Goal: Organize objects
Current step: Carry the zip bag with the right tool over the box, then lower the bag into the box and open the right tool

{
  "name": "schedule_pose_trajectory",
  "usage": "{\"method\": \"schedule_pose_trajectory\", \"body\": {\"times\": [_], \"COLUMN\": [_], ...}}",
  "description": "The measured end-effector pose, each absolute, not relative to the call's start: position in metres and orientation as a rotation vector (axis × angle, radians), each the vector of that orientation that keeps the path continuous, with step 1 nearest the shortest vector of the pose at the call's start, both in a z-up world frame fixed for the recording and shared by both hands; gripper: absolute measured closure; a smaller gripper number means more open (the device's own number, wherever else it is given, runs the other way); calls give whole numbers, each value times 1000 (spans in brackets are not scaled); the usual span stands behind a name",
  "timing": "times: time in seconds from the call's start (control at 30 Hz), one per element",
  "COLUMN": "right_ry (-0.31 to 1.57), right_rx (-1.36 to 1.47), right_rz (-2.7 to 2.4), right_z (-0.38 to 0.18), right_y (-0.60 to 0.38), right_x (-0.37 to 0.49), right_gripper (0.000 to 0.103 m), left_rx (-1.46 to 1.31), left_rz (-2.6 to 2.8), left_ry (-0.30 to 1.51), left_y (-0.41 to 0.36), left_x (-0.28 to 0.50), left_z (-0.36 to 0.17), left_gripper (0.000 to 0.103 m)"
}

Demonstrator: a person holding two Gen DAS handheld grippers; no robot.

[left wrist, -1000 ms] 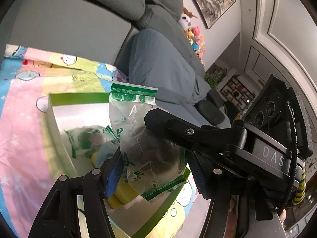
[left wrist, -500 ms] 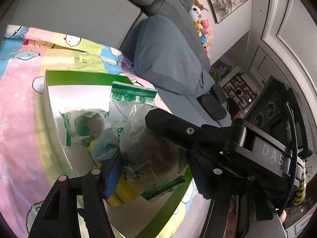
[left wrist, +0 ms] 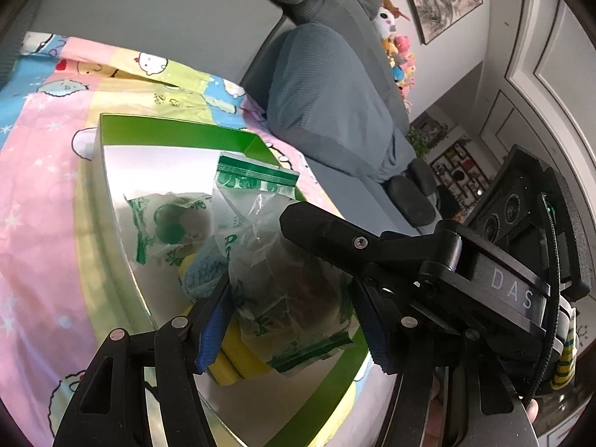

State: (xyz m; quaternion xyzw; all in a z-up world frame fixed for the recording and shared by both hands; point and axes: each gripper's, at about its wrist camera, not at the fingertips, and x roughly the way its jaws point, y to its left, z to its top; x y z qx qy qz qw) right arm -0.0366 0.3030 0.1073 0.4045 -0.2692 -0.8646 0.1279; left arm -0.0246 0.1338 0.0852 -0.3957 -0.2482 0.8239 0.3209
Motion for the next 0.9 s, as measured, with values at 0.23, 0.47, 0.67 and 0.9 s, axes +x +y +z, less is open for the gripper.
{"method": "schedule_pose_trajectory", "body": {"times": [0.23,0.47,0.67,0.9], "right_ry": [-778,-774,-796,-834], "right_rx": [1188,1205,1184,1129], "right_rz": [-2545,-2623,-2665,-2745], "right_z": [105,102,104,112], "right_y": [302,304,305,308], "right_x": [-40,-43,-41,-32], "right_gripper": [47,42,42,41], "left_rx": [-1071,-1051,-1046,-1020], "left_rz": [2182,2220,2265,2316], "left_ry": [-659,-616,-623,-577], "left_y": [133,129,113,98], "left_x": [-27,-20,-16,-9], "left_z": [83,92,100,114], "left_gripper": [40,40,40,39]}}
